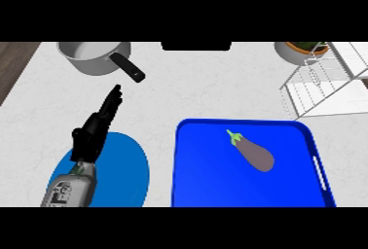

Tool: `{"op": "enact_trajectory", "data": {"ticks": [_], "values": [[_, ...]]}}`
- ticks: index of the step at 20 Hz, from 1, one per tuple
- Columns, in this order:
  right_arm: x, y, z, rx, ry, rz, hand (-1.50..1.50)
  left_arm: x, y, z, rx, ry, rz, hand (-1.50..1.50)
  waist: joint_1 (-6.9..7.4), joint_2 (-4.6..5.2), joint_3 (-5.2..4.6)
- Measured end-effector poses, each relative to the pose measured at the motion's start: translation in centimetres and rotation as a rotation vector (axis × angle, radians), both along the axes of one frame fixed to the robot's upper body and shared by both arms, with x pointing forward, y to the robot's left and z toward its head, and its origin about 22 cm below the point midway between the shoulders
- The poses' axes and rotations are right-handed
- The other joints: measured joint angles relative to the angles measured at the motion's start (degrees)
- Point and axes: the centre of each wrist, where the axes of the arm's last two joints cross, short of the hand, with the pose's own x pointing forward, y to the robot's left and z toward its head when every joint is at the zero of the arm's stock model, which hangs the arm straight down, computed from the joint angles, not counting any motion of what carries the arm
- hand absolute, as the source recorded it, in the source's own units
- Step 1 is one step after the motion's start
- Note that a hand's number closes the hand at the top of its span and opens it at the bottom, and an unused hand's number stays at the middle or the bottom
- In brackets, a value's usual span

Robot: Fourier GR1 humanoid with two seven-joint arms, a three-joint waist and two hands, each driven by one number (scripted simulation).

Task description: Pick the cupcake from the tray and place it in the tiered shelf

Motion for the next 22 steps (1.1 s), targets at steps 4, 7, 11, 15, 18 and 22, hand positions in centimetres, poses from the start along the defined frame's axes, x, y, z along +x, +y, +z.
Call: {"op": "enact_trajectory", "data": {"ticks": [4, 7, 11, 15, 18, 22], "values": [[2.2, -0.3, -1.3, 0.077, -0.04, 0.013, 1.5, 0.4, 0.2, -0.6, 0.001, -0.002, -0.002, 0.0, 0.05, 0.1, 0.04], [2.9, -1.5, -1.4, 0.187, -0.093, 0.073, 1.5, 0.7, 0.3, -0.6, 0.002, -0.003, 0.001, 0.0, -0.03, 0.07, 0.03], [4.3, -2.9, -2.5, 0.249, -0.123, 0.11, 1.5, 0.1, 0.5, -0.5, -0.004, 0.002, 0.004, 0.0, 0.02, 0.0, 0.03], [5.4, -4.7, -3.1, 0.275, -0.133, 0.126, 1.5, 0.0, 0.4, -0.5, -0.002, 0.003, 0.004, 0.0, -0.08, -0.02, 0.03], [6.0, -5.6, -3.9, 0.282, -0.138, 0.127, 1.5, 0.2, 0.2, -0.3, -0.005, 0.002, 0.0, 0.0, -0.14, -0.03, 0.02], [5.7, -8.1, -4.5, 0.217, -0.091, -0.061, -1.5, 0.3, 0.1, 0.1, -0.002, -0.003, 0.002, 0.0, -0.01, -0.03, -0.08]]}}
